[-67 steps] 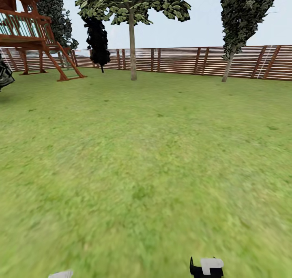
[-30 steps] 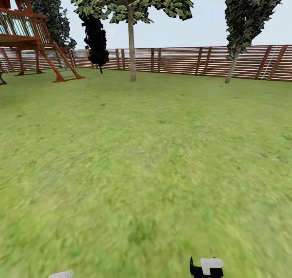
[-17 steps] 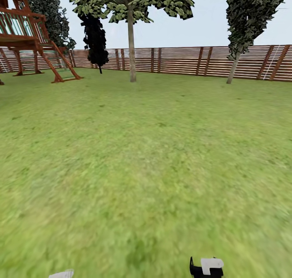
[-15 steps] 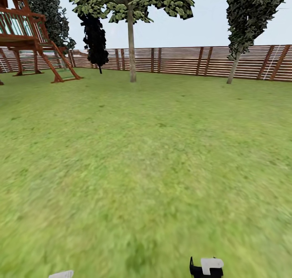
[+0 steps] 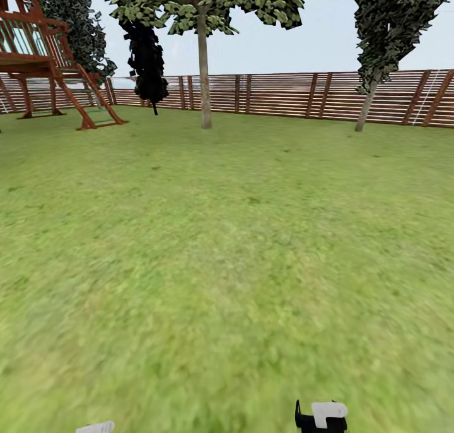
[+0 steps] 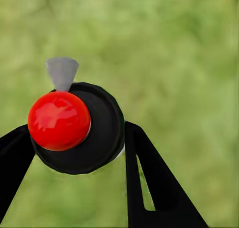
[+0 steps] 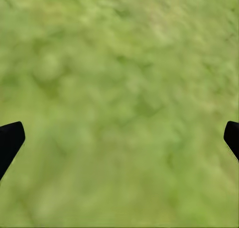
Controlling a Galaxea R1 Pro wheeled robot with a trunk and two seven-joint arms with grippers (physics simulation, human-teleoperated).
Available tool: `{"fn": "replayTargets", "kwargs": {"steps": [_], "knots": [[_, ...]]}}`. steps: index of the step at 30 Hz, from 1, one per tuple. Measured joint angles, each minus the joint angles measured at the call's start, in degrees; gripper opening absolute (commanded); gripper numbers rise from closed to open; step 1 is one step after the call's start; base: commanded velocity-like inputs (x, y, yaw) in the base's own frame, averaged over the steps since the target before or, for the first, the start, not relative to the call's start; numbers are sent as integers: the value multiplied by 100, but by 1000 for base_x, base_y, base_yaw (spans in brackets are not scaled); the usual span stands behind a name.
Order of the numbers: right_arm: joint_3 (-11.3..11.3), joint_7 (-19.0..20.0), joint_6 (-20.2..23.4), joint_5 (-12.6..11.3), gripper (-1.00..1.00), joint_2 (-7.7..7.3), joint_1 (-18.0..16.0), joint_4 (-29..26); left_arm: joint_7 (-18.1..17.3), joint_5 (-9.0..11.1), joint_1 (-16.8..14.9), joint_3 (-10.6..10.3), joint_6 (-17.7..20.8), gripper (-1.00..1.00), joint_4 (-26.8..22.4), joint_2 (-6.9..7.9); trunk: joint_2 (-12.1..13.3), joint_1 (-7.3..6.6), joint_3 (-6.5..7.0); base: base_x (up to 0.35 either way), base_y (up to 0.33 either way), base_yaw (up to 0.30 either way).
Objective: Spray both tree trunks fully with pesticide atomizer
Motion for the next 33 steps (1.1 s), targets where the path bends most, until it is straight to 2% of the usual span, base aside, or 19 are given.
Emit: {"fn": "replayTargets", "kwargs": {"steps": [33], "knots": [[0, 0, -1, 0, 100, 3, 0, 0, 0, -4, 0, 0, 0, -100, 1, 0, 0, 0, 0, 339, 0, 0]]}}
